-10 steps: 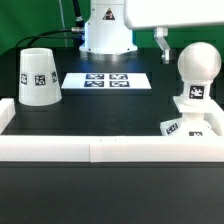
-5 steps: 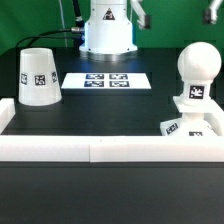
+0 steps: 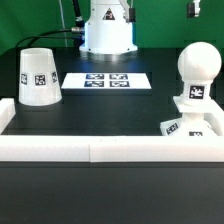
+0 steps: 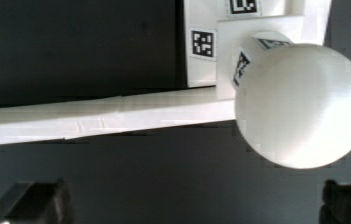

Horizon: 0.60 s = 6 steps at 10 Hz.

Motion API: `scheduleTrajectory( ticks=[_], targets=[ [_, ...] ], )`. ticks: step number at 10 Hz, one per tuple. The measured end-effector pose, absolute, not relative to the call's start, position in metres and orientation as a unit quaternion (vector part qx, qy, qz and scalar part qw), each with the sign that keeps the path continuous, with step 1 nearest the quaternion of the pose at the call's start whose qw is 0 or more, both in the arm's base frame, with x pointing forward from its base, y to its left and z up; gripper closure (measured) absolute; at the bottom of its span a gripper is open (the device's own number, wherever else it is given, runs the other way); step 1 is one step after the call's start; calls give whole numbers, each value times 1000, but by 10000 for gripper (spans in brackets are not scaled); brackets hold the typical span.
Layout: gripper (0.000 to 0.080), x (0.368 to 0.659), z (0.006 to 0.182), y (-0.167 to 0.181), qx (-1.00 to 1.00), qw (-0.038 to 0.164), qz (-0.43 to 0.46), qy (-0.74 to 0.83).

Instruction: Assemble lamp

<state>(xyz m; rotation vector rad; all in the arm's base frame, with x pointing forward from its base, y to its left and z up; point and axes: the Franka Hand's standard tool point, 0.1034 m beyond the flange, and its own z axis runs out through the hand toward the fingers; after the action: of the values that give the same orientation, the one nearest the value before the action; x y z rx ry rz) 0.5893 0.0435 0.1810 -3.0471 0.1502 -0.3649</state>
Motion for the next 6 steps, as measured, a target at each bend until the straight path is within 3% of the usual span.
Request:
scheduleTrajectory(
  ticks=[3, 6],
  targets=[
    [100, 580, 176, 40, -992, 36, -108, 54],
    [100, 529, 153, 9, -992, 58, -65, 91]
  ],
)
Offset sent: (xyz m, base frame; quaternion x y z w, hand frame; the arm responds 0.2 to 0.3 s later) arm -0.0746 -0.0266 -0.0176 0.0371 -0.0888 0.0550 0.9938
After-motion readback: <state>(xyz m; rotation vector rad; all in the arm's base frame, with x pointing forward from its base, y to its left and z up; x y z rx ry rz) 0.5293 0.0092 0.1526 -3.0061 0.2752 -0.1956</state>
